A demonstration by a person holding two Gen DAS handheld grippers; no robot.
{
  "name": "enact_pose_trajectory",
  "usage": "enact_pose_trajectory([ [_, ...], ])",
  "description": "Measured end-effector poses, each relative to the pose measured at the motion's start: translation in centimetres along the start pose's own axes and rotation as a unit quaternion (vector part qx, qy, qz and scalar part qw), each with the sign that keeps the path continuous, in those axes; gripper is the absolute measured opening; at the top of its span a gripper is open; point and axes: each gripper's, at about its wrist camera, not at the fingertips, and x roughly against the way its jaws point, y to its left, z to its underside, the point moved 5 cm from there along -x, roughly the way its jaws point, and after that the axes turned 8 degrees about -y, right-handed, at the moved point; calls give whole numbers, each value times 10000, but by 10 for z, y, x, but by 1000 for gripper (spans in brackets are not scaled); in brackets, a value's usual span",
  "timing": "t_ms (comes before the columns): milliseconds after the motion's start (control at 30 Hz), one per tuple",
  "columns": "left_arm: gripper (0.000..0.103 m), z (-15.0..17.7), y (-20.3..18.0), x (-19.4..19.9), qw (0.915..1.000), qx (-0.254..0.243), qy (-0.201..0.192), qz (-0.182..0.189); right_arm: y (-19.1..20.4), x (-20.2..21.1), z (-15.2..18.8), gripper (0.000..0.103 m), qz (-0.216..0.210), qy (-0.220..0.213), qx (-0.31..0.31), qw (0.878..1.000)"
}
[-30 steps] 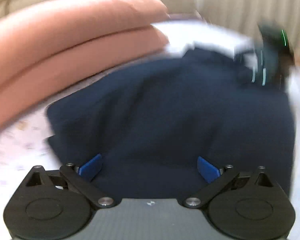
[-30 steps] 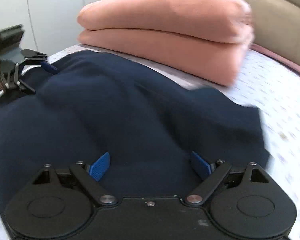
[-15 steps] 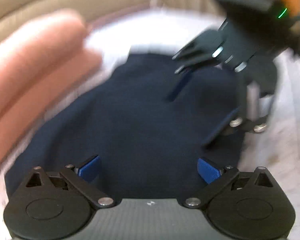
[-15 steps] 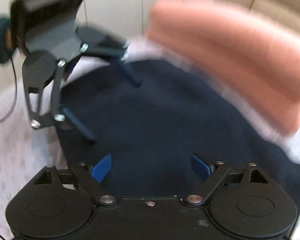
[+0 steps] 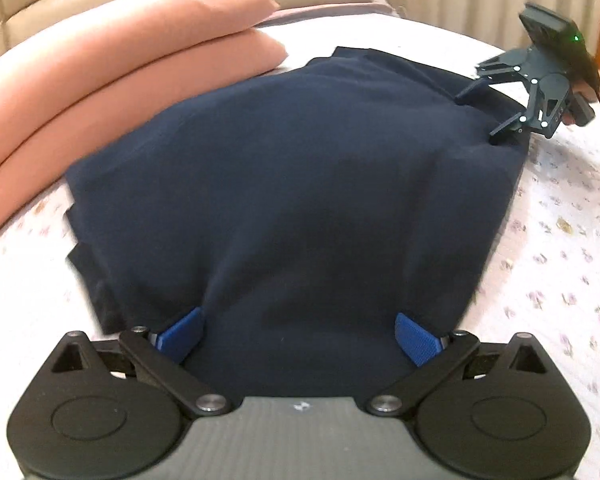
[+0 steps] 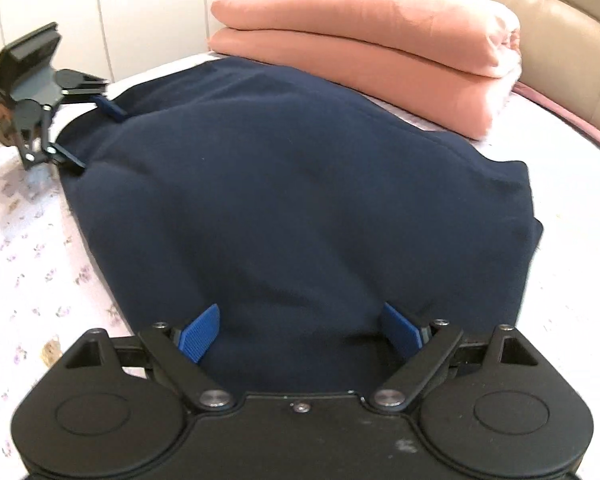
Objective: Fold large clothes
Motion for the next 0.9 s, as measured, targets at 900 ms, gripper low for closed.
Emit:
enact_pose_trajectory([
  [900, 98, 28, 111, -7, 8378, 5278, -798, 1149, 67, -51, -150, 102, -282, -353, -121, 9989],
])
